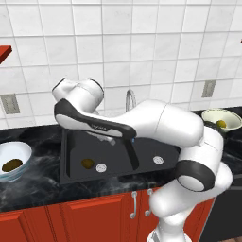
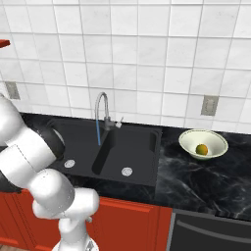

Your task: Pick the avocados from the sink and place them in one bowl. Place the orange in the other bowl. Then turn off the sink faucet.

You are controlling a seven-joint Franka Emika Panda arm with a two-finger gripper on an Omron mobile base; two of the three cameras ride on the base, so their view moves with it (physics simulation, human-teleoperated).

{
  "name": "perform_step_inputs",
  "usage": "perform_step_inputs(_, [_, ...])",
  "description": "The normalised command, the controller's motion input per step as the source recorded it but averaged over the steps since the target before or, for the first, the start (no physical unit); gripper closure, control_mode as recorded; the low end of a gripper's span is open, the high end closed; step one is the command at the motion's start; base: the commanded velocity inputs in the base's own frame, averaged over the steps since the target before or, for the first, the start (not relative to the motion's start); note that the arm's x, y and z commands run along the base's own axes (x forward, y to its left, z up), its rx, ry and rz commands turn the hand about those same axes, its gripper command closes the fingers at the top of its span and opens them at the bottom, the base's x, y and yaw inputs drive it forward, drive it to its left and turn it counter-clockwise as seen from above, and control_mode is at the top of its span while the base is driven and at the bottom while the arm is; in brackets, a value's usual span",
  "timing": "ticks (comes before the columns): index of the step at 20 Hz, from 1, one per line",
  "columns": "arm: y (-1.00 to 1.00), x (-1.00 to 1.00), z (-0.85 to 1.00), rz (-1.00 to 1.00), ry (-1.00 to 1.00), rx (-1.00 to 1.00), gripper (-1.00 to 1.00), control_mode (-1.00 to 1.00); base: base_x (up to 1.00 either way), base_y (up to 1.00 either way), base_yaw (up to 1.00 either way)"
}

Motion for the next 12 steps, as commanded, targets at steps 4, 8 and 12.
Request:
perform_step_inputs(4, [-0.05,0.24,-0.2,-0.26,0.01,0.1,-1.0,-1.0,0.0,0.0,0.0])
perform_step_inputs(8, [0.0,0.24,-0.28,-0.33,0.0,0.11,-1.0,-1.0,0.0,0.0,0.0])
perform_step_inputs(12, [0.0,0.15,-0.37,-0.38,0.0,0.09,-1.0,-1.0,0.0,0.0,0.0])
